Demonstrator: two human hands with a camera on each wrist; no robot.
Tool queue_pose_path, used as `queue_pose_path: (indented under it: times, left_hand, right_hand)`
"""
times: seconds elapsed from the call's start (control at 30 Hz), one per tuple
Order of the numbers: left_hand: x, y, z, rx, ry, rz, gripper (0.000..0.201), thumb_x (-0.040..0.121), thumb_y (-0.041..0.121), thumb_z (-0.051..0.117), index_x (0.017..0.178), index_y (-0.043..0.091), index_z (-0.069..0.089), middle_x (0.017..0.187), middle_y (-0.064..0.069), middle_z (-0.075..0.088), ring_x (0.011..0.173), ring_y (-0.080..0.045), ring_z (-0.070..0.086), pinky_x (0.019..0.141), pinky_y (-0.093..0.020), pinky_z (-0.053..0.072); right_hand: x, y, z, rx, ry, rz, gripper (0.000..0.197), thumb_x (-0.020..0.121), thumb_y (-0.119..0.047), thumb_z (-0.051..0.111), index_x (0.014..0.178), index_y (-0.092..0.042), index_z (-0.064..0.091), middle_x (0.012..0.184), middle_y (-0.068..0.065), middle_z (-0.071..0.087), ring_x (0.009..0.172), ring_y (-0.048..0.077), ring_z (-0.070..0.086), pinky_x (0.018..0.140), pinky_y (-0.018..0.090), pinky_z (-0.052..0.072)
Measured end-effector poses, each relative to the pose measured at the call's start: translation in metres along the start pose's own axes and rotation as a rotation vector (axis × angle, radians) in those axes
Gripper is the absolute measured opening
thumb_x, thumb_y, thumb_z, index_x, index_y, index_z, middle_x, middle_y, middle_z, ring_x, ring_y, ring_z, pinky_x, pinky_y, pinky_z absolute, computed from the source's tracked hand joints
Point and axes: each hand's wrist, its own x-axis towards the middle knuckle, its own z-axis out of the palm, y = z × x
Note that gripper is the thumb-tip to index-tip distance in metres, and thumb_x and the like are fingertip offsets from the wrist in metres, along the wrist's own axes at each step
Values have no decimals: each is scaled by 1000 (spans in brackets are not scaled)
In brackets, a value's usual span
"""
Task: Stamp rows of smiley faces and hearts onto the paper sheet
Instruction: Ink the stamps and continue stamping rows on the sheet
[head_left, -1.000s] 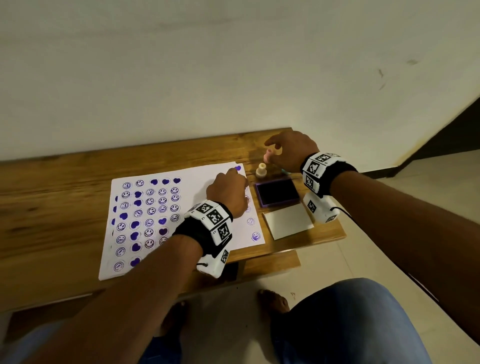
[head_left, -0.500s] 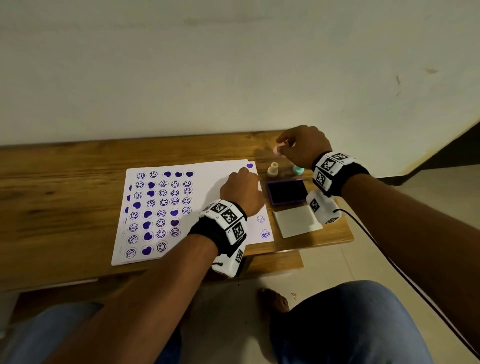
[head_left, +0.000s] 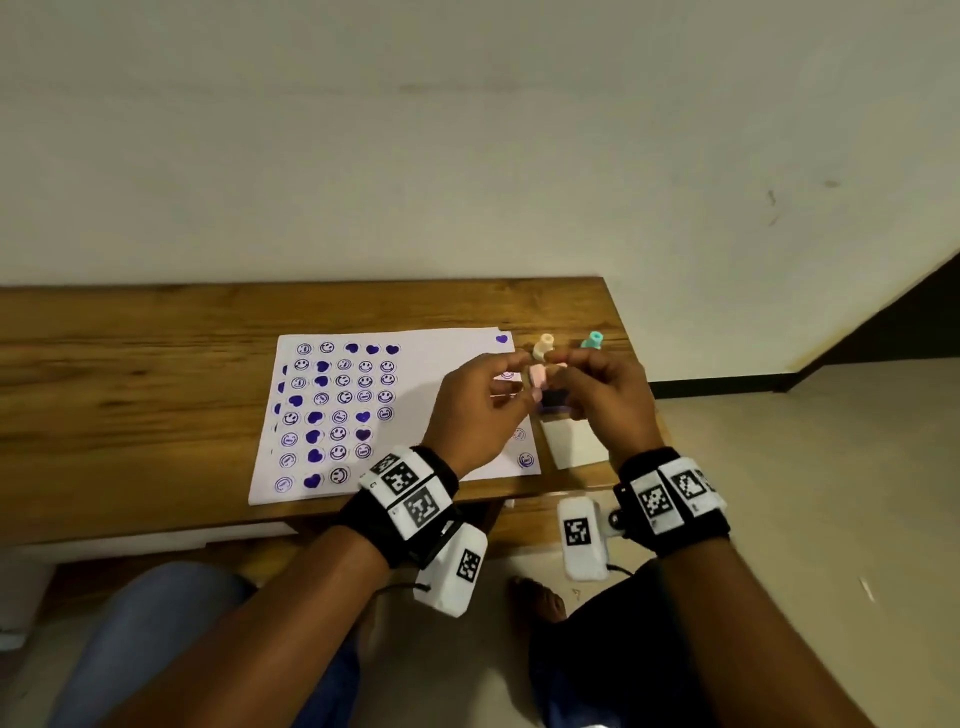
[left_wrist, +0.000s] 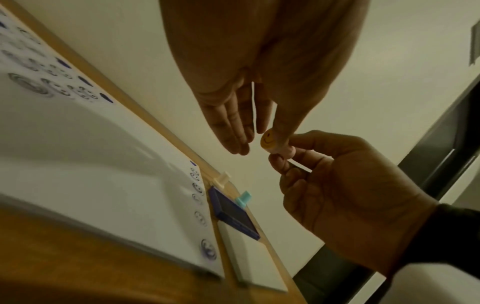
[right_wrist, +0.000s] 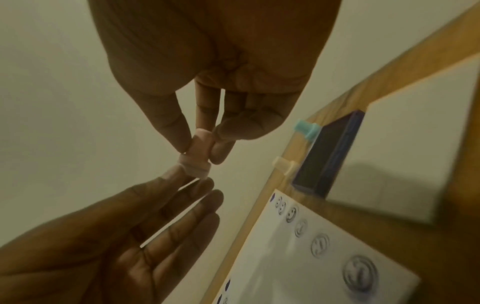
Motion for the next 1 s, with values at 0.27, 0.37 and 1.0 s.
queue_pose_path:
  times: [0.27,0.37,1.0]
  left_hand:
    - [-32,-16,-17,-139,69,-40,34,80,17,76,113,17,69,106,3,73,88,-5,71,80,-21,57]
    - [-33,-26,-17,-137,106,-11,30,82,18,75,111,17,70,100,7,74,88,-1,70,79,-17,56]
    - [-3,-46,-42,-385,210,-73,22,77,7,78,95,19,73,86,2,76,79,-15,72,74,-23,57]
  right_hand:
    - [-22,17,26,156,-57,106,16,90,-6,66,101,-3,77,81,14,74,71,22,63,61,28,53]
    - [-20,20,30,194,-103,109,15,94,-6,63,99,-5,77,79,8,73,68,14,64,59,25,53]
    - [-3,23,9,1045,-18,305,24,83,-10,68,105,0,67,85,12,72,67,16,69,57,21,59]
